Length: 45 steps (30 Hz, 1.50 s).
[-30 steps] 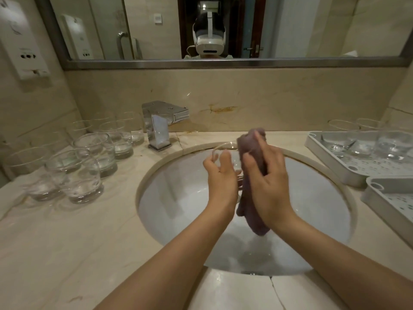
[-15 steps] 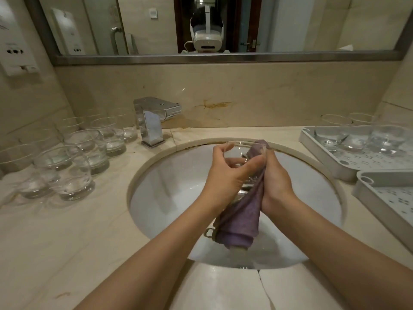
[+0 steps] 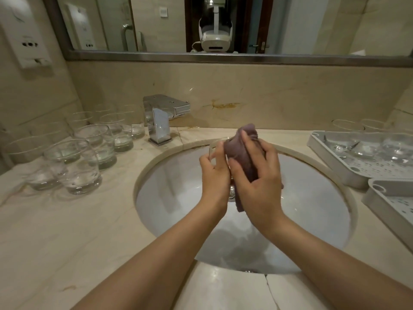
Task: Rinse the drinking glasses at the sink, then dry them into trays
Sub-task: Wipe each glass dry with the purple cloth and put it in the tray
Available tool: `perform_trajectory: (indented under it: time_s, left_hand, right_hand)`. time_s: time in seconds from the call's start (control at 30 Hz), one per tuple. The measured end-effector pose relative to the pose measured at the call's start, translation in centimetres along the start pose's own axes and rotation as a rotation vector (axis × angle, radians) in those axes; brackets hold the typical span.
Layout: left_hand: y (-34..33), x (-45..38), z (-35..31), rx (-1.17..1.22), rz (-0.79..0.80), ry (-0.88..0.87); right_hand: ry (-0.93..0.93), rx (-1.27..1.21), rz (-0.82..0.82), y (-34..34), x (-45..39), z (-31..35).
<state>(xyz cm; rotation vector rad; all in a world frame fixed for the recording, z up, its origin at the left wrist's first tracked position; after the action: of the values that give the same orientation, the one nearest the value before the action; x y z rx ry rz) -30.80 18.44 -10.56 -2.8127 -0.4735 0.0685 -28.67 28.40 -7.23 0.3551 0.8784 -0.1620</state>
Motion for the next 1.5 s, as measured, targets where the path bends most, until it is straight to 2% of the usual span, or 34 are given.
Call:
perform_trajectory:
  time_s: [0.07, 0.13, 0.27, 0.33, 0.43, 0.53, 0.6, 0.77, 0.83, 0.93, 1.0, 1.13, 1.23, 1.37, 1.43, 1.5]
  left_hand:
    - [-0.6, 0.7, -0.3, -0.021, 0.040, 0.005]
    - [-1.6, 1.1, 0.1, -0.069, 0.124, 0.027]
    - [-2.3, 1.6, 0.4, -0.139, 0.203, 0.014]
    - [-2.5, 1.6, 0.2, -0.169, 0.249, -0.003]
    - [-2.8, 1.6, -0.4, -0.318, 0.288, -0.041]
    - [-2.1, 1.1, -1.0, -0.381, 0.219, -0.096]
    - [-1.5, 0.9, -1.1, -0.293, 0.178, -0.083]
    - [-0.3, 0.8, 0.2, -0.011, -0.024, 0.096]
    - [-0.3, 0.9, 0.7, 0.028, -0.037, 0.131]
    - [-1.0, 1.4, 0.1, 0.038, 0.029, 0.092]
    - [-1.8, 1.6, 0.1, 0.008, 0.099, 0.080]
    - [-2.5, 1.7, 0.5, -0.067, 0.202, 0.046]
    - [-2.7, 1.7, 0.3, -0.201, 0.254, 0.042]
    - [-1.9, 1.4, -0.4, -0.277, 0.171, -0.025]
    - [-1.3, 0.9, -0.6, -0.199, 0.132, -0.036]
    - [-1.0, 0.5, -0.6, -0.109, 0.112, -0.007]
  right_hand:
    - [-0.094, -0.108, -0.062, 0.7, -0.6, -0.7]
    - [-0.277, -0.289, -0.144, 1.9, -1.2, -2.1]
    - [-0.805, -0.682, -0.214, 1.5, -0.3, -5.6]
    - [-1.001, -0.766, -0.186, 0.8, 0.6, -6.4]
    - [-1.091, -0.824, -0.159, 0.4, 1.2, -6.9]
    - [-1.054, -0.766, -0.196, 0.8, 0.8, -7.0]
    - [-0.912, -0.669, -0.191, 1.5, 0.0, -5.9]
    - [-0.222, -0.114, 0.055, 1.1, -0.8, -0.7]
    - [-0.059, 0.010, 0.049, 0.3, -0.2, -0.1]
    - [-0.139, -0.116, -0.074, 1.1, -0.8, -0.8]
    - [-0.311, -0.301, -0.125, 1.8, -1.4, -2.1]
    - [-0.823, -0.670, -0.161, 1.2, -0.5, -6.2]
    - [-0.958, -0.704, -0.152, 1.2, 0.0, -6.7]
    - [-0.887, -0.655, -0.146, 1.6, -0.7, -5.7]
    - [-0.700, -0.528, -0.105, 2.1, -1.4, -4.3]
    - [-0.411, -0.316, -0.028, 2.1, -1.6, -2.2]
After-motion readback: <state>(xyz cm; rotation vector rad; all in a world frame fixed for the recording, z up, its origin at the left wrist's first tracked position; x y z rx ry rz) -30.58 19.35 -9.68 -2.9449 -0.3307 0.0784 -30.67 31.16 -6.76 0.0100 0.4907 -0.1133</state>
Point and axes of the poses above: each hand's wrist, its own x-axis away from the middle knuckle, its own y-axis out of the back of the hand, z = x × y, the point moved 7 cm from there along -x, towards the middle knuckle, and after that the axes turned 3 degrees about y, right-handed, at the moved point
